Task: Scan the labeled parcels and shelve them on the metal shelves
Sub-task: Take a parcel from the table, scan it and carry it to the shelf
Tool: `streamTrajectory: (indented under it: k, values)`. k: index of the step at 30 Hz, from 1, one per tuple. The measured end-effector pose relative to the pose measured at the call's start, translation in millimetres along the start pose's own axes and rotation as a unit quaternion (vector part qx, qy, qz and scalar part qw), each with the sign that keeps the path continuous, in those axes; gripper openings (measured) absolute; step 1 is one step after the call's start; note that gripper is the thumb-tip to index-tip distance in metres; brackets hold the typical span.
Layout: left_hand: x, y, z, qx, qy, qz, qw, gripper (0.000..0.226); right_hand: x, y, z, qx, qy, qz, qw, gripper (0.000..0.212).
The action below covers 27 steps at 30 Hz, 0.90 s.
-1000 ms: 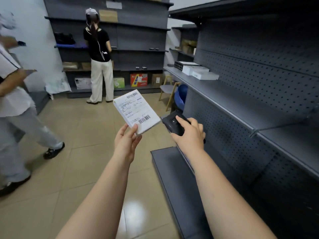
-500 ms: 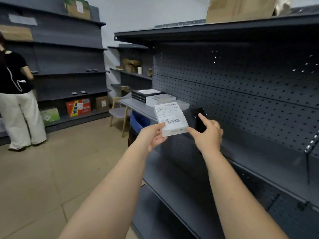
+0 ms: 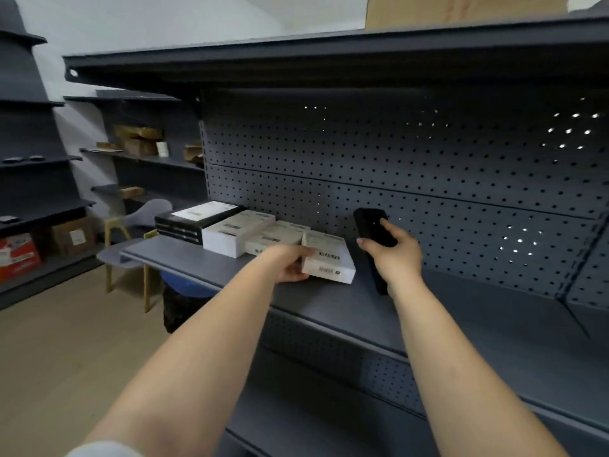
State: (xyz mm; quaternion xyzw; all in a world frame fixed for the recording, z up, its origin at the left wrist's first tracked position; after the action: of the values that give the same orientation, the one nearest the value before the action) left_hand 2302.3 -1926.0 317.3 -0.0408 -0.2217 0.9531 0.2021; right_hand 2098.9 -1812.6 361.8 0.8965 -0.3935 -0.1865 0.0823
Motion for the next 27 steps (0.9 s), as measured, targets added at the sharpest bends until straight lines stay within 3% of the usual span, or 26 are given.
streamTrajectory:
  k: [2, 3, 5, 8, 11, 13, 16, 23, 27]
  values:
    - [-6, 13, 15, 0.028, 0.084, 0.023, 0.996, 0.046, 4, 7, 7, 0.017, 0.003, 0.027, 0.999, 0.091]
    - [-10, 17, 25, 0.056, 0.18, 0.047, 0.981, 0.049, 7, 9, 8, 0.022, 0.0, 0.039, 0.999, 0.095]
    - [-10, 8, 47, 0.15, 0.411, 0.116, 0.892, 0.049, 13, 12, 11, 0.036, -0.009, 0.056, 0.998, 0.098]
    - [17, -11, 50, 0.283, 0.552, 0.113, 0.776, 0.052, 27, 11, 4, 0.042, -0.038, 0.07, 0.996, 0.09]
    - [43, -3, 10, 0.255, 0.686, 0.031, 0.681, 0.075, 43, 8, -6, 0.037, -0.089, 0.078, 0.992, 0.078]
    - [43, 6, -4, 0.23, 0.745, 0.03, 0.625, 0.079, 49, 5, -10, 0.035, -0.119, 0.086, 0.988, 0.078]
    - [35, 14, 0, 0.236, 0.756, 0.048, 0.609, 0.079, 51, -2, -11, 0.041, -0.139, 0.102, 0.984, 0.076]
    - [32, 22, 14, 0.254, 0.713, 0.025, 0.653, 0.071, 28, -26, -22, 0.03, -0.247, 0.136, 0.959, 0.07]
    - [91, -6, 17, 0.326, 0.671, -0.019, 0.665, 0.058, -30, -49, -31, 0.028, -0.317, 0.177, 0.931, 0.069]
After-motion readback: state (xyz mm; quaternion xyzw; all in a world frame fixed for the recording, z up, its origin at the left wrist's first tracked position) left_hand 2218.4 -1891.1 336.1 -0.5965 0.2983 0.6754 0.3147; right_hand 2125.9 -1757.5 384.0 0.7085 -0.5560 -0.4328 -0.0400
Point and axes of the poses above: each hand's wrist, its own y-axis towards the middle knuckle, its own x-axis out of the palm, z = x × y, the point moved 9 cm from there along y, towards the middle knuckle, and after that the axes turned 5 degrees about -x, right-handed, at the moved point
